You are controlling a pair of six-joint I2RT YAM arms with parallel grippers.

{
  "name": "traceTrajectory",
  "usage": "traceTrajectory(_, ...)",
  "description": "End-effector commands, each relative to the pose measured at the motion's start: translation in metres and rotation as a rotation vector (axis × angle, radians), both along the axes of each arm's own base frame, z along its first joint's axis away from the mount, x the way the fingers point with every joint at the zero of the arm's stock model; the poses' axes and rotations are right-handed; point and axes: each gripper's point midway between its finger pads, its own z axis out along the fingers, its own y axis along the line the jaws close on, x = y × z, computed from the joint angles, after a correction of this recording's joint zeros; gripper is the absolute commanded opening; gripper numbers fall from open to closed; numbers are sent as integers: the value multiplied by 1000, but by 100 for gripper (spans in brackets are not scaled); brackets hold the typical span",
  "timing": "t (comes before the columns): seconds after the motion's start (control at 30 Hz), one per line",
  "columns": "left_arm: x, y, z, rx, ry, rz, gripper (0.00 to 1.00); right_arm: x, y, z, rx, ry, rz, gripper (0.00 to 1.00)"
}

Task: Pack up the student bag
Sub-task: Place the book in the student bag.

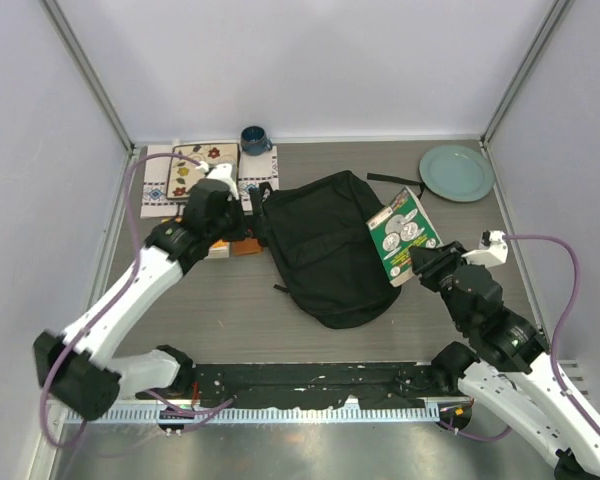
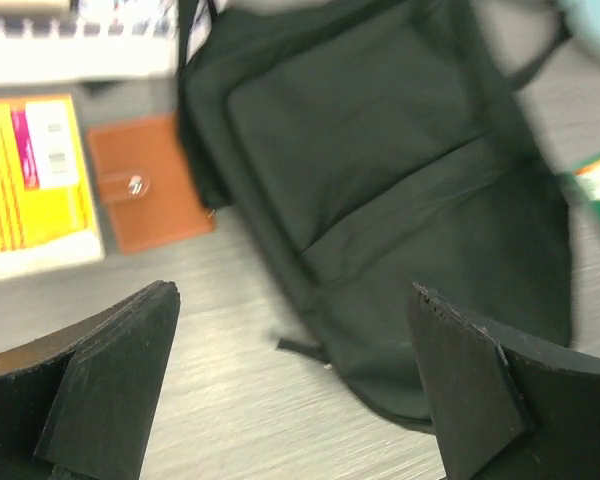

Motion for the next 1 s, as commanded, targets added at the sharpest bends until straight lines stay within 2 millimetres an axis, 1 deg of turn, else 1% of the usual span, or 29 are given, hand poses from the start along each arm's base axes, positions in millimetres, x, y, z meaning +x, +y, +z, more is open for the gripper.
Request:
traceTrajectory(0.0, -14, 8, -83, 219, 361, 13, 100, -6, -30, 46, 26, -103, -116, 0)
traceTrajectory(0.03, -15, -1, -84, 204, 360, -23, 100, -9, -34, 49, 28, -109, -124, 0)
traceTrajectory(0.07, -12, -15, -80, 166, 327, -67, 100, -11, -37, 48, 26, -108, -131, 0)
traceTrajectory(0.13, -24, -47, -64, 83, 265, -196, 100, -17, -48, 46, 15, -100, -168, 0)
traceTrajectory(0.17, -22, -62, -54, 33, 200, -243, 99, -21, -53, 48, 23, -109, -180, 0)
traceTrajectory(0.2, -33, -82, -46, 2, 170, -328, 100, -24, -61, 46, 12, -105, -206, 0)
traceTrajectory(0.27, -38, -105, -30, -32, 95, -402, 100, -29, -69, 46, 20, -114, -232, 0)
traceTrajectory(0.3, -51, -121, -26, -30, 82, -467, 99, -32, -73, 44, 12, -107, -243, 0)
traceTrajectory(0.37, -58, -144, -25, 6, 64, -565, 100, -35, -79, 43, 16, -108, -264, 0)
traceTrajectory(0.4, -72, -160, -28, 29, 66, -639, 100, -37, -81, 42, 15, -104, -266, 0)
traceTrajectory(0.43, -77, -170, -31, 58, 55, -694, 99, -37, -81, 42, 17, -104, -264, 0)
traceTrajectory(0.47, -79, -183, -37, 87, 67, -735, 100, -38, -80, 41, 18, -101, -261, 0)
traceTrajectory(0.5, -91, -195, -41, 104, 69, -794, 99, -39, -80, 40, 22, -101, -256, 0)
traceTrajectory(0.53, -95, -203, -43, 110, 71, -828, 100, -39, -79, 39, 24, -98, -250, 0)
traceTrajectory(0.57, -95, -214, -54, 133, 86, -857, 100, -39, -76, 39, 28, -94, -238, 0)
traceTrajectory(0.6, -99, -221, -56, 138, 88, -881, 100, -39, -75, 38, 32, -91, -233, 0)
traceTrajectory(0.63, -100, -227, -62, 145, 96, -899, 100, -40, -74, 36, 33, -88, -227, 0)
traceTrajectory(0.67, -101, -233, -61, 140, 91, -920, 100, -40, -73, 35, 38, -86, -221, 0)
traceTrajectory(0.7, -102, -239, -74, 154, 115, -939, 100, -40, -73, 33, 40, -82, -220, 0)
traceTrajectory(0.73, -102, -246, -72, 149, 110, -955, 100, -41, -73, 33, 46, -83, -218, 0)
traceTrajectory(0.77, -105, -248, -74, 153, 124, -971, 99, -42, -73, 32, 50, -83, -217, 0)
traceTrajectory(0.8, -108, -254, -86, 171, 152, -991, 98, -42, -73, 30, 51, -80, -217, 0)
traceTrajectory(0.83, -109, -259, -85, 173, 149, -1004, 98, -43, -73, 30, 55, -80, -218, 0)
traceTrajectory(0.9, -117, -264, -93, 199, 163, -1031, 97, -44, -74, 28, 58, -78, -218, 0)
traceTrajectory(0.97, -119, -269, -101, 217, 184, -1041, 95, -45, -75, 27, 65, -77, -223, 0)
